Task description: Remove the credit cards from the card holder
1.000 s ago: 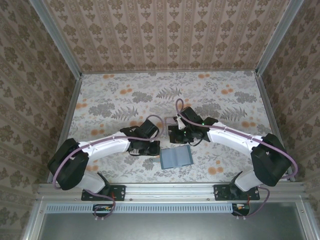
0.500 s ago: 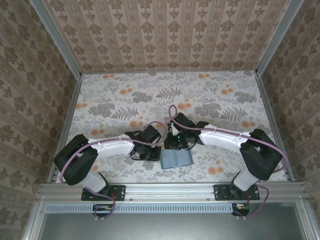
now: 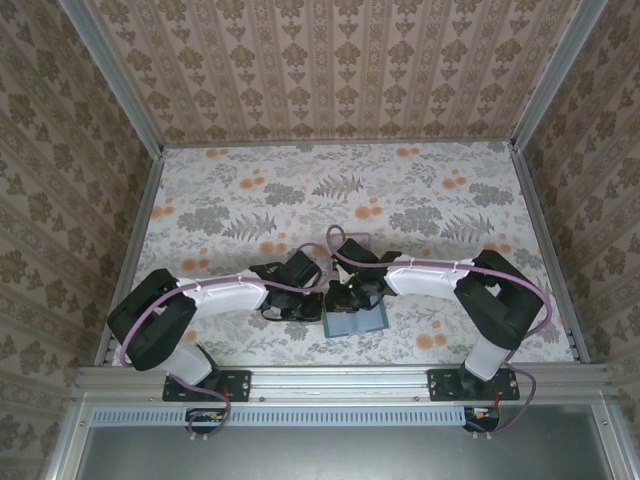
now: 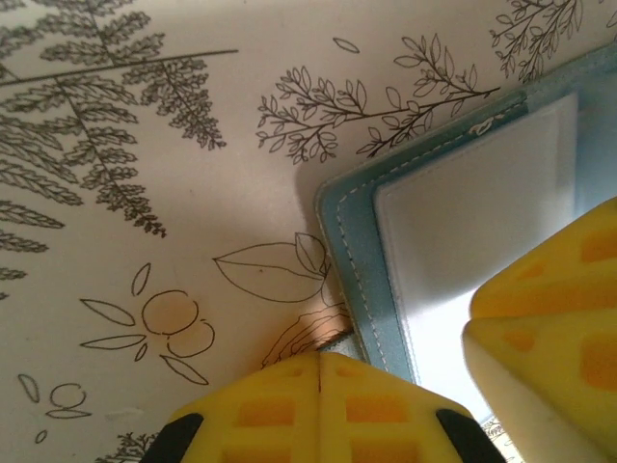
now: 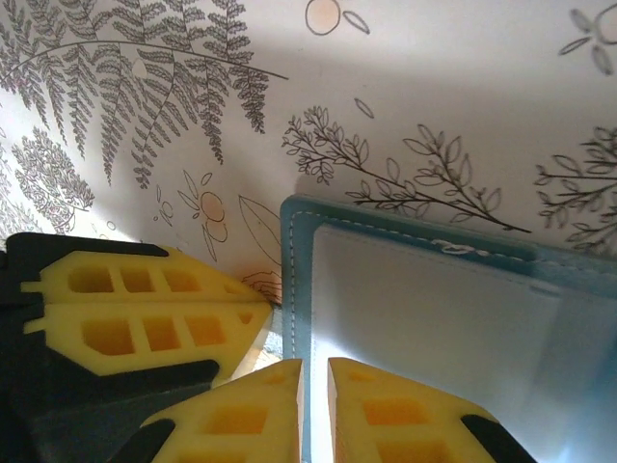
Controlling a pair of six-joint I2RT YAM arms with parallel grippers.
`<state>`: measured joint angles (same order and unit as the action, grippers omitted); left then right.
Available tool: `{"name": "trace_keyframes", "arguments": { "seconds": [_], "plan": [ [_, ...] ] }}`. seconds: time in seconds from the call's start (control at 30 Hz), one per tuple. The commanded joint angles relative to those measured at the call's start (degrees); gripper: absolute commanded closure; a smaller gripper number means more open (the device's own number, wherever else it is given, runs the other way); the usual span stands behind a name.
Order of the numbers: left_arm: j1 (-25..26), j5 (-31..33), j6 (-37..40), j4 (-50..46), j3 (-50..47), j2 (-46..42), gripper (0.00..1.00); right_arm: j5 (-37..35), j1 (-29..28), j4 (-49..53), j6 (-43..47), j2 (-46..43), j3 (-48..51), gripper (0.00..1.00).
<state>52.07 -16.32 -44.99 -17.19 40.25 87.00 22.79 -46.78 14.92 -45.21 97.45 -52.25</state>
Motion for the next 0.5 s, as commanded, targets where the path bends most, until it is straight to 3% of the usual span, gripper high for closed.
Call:
{"name": "trace_keyframes", "arguments": {
  "seconds": [0.0, 0.13, 0.47],
  "plan": [
    [-0.1, 0.6, -0.3, -1.1, -1.5, 1.0, 0.97, 1.7, -0.4, -1.6, -1.0, 1.5, 0.7, 0.85],
    [-0.2, 0.5, -0.2, -1.1, -1.5, 1.2, 0.97, 1.0, -0.4, -0.3, -0.5, 2.5, 0.6, 0.84],
    [-0.2, 0.5, -0.1, -1.0, -1.6, 1.2, 0.97, -9.8, -1.4, 12.9, 3.1, 2.1, -3.0, 0.76]
  ]
}}
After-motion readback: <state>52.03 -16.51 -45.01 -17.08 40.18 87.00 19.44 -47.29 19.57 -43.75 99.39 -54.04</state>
